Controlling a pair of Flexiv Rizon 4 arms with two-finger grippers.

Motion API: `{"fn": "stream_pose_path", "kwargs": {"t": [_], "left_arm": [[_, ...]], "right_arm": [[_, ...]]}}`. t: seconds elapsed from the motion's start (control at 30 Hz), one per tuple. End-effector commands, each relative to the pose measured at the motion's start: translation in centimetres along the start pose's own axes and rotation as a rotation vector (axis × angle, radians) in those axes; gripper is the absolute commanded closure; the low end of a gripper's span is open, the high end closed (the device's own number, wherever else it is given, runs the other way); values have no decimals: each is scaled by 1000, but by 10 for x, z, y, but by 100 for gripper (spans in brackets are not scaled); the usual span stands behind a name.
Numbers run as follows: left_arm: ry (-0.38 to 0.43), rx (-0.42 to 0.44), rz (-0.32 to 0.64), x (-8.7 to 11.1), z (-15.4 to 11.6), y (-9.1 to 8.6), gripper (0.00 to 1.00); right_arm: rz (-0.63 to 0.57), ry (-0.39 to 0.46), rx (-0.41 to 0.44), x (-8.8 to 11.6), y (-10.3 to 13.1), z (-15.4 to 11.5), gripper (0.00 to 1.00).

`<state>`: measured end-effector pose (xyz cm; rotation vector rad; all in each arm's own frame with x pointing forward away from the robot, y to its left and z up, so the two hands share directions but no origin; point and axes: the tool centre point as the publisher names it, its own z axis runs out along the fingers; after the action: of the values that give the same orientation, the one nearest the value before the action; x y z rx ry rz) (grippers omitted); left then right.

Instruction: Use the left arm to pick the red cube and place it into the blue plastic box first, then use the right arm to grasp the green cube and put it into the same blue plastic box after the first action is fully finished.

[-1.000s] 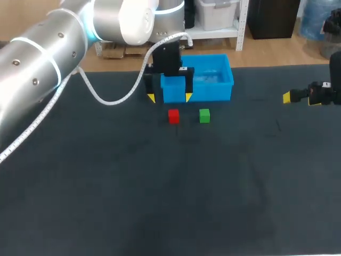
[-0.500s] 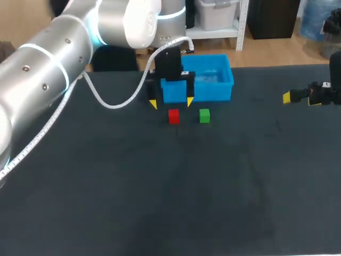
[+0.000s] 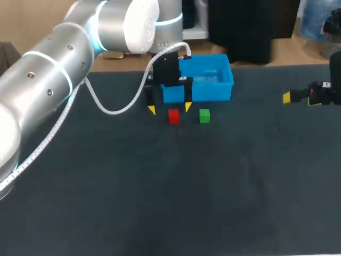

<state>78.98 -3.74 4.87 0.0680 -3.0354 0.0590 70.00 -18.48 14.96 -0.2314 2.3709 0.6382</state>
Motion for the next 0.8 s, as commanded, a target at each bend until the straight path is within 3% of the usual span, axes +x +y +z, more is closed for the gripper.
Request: {"fn": "stream_pose_path", "kwargs": {"t": [0.03, 0.8], "left_arm": [[34, -11, 0, -9, 2, -4, 0], [80, -31, 5, -11, 24, 1, 0]], "right_arm": [[0, 1, 2, 0, 0, 0, 0], [0, 1, 2, 0, 0, 0, 0]]}}
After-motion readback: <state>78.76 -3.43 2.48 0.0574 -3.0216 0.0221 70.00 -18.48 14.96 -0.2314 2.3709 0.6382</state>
